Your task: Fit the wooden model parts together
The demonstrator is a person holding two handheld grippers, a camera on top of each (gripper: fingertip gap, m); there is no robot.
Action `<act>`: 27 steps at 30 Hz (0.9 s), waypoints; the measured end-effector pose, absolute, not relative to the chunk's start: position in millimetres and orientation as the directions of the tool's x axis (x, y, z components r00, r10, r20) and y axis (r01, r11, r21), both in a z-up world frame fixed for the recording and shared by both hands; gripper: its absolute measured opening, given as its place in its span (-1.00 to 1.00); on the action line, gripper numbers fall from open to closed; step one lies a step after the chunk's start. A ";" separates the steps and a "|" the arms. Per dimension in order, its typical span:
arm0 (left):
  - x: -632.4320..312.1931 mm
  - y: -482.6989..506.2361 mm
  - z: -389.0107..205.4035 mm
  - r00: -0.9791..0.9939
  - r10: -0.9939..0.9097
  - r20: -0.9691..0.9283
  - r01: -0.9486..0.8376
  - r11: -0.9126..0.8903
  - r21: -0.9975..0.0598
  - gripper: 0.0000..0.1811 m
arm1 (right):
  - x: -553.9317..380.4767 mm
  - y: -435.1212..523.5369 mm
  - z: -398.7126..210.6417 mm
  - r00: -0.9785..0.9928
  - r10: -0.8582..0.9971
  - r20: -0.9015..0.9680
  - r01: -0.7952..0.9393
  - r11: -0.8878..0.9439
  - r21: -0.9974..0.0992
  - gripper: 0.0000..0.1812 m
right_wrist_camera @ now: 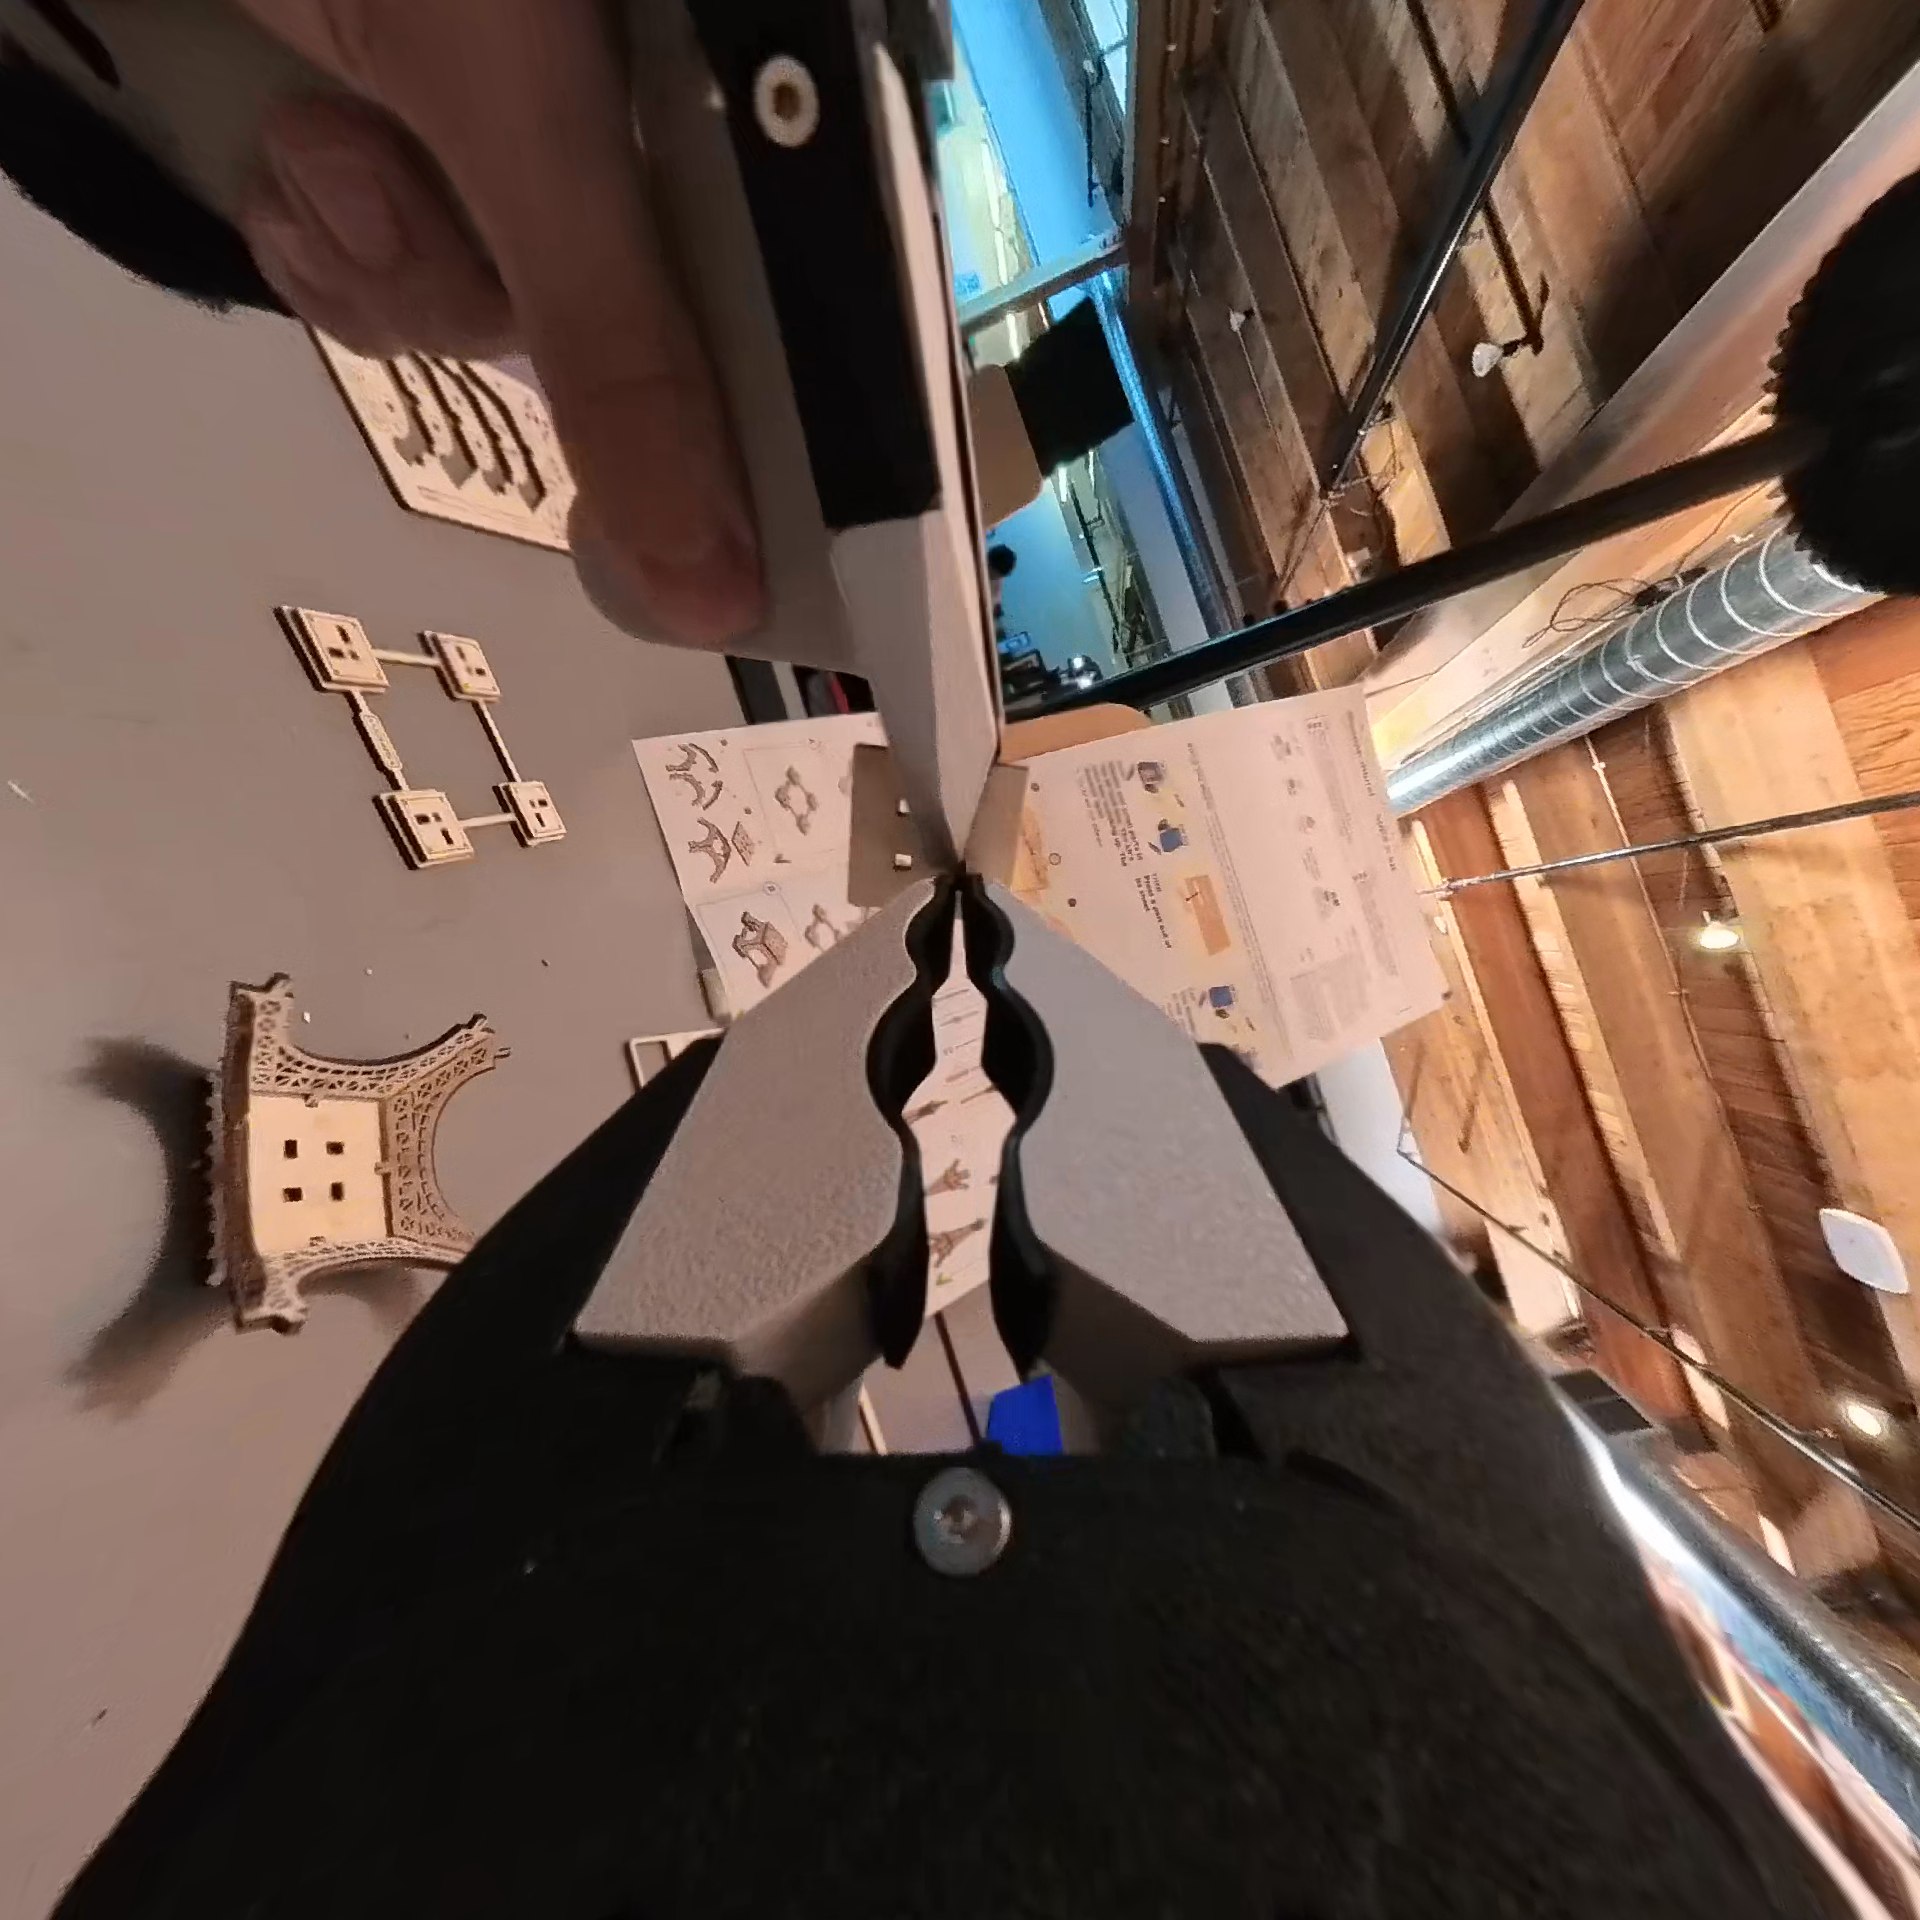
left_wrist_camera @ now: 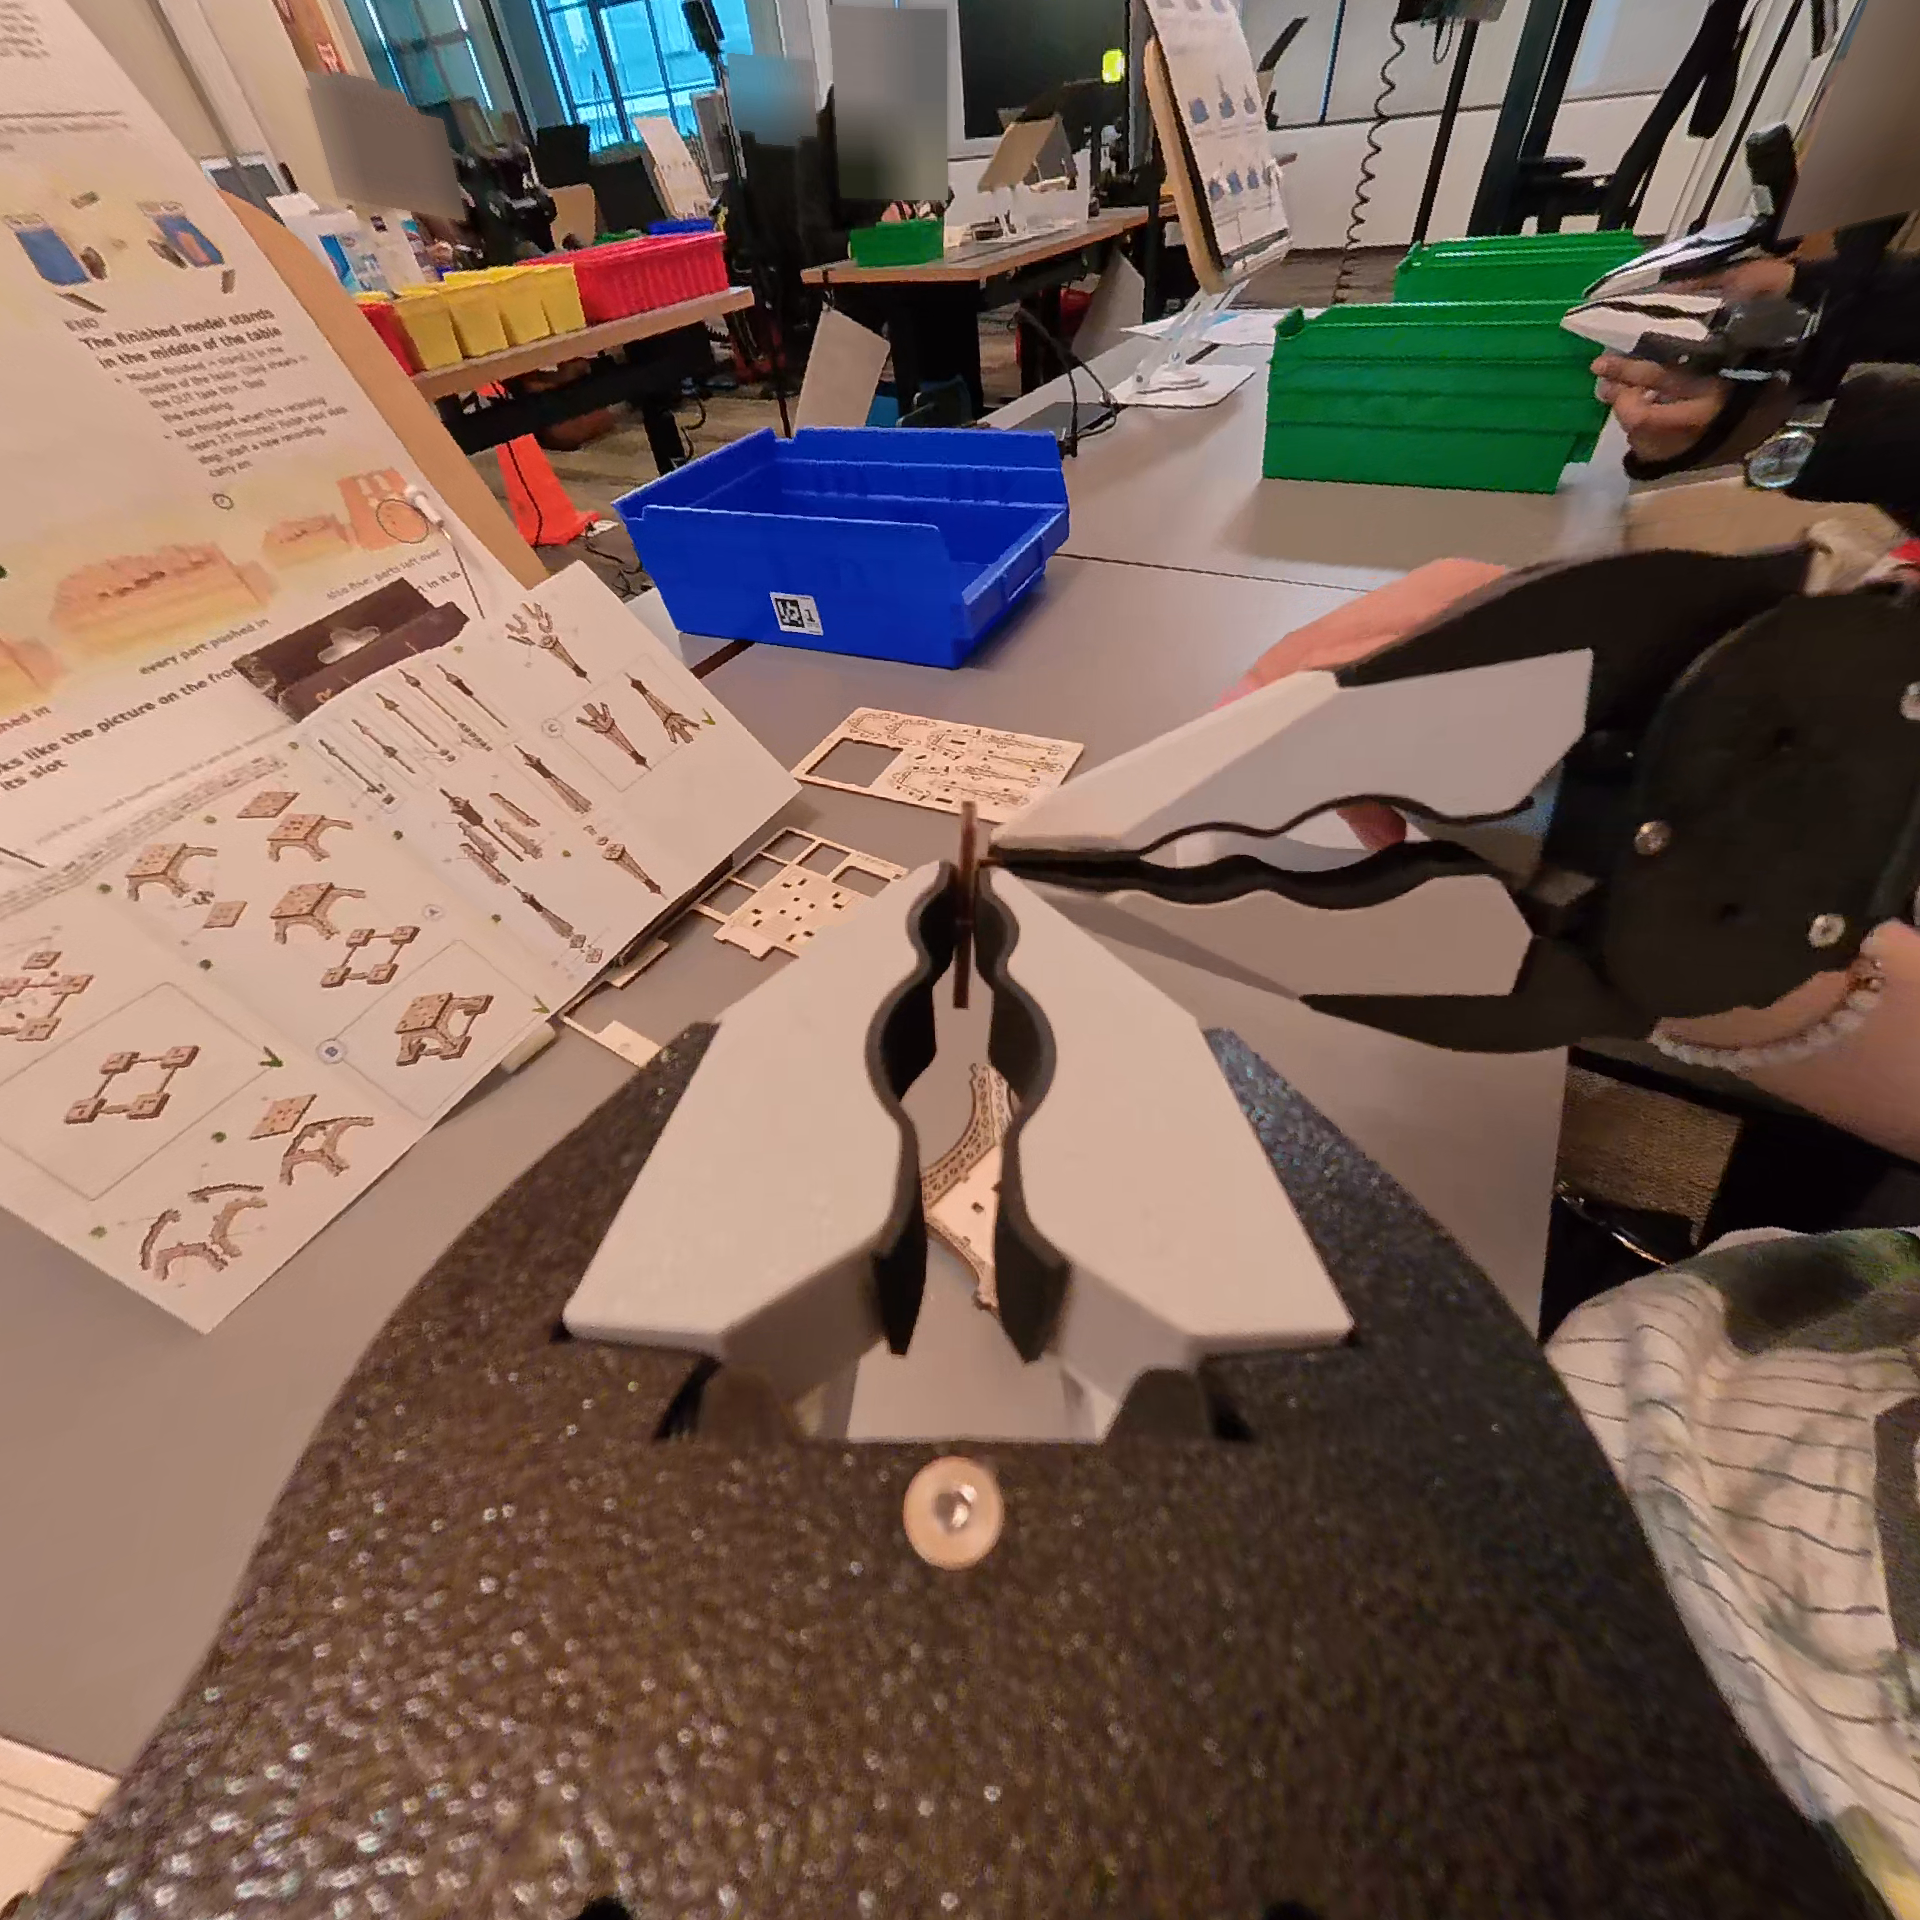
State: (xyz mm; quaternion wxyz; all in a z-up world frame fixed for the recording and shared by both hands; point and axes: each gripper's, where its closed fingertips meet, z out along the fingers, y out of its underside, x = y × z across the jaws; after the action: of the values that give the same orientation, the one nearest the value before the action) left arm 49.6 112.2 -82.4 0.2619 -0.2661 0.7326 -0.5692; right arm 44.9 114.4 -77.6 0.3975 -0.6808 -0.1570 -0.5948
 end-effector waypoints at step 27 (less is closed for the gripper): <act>59.7 116.4 -80.5 -0.676 -0.737 -0.011 -0.097 0.104 -0.990 -0.99 | 58.6 117.9 -82.1 0.135 -0.298 0.945 0.658 -0.686 -0.310 -1.00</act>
State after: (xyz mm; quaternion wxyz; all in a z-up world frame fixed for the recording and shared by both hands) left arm 59.7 116.4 -80.5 0.2676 -0.3006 0.6931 -0.5980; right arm 58.6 117.9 -82.1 0.3714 -0.6553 -0.1372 -0.6432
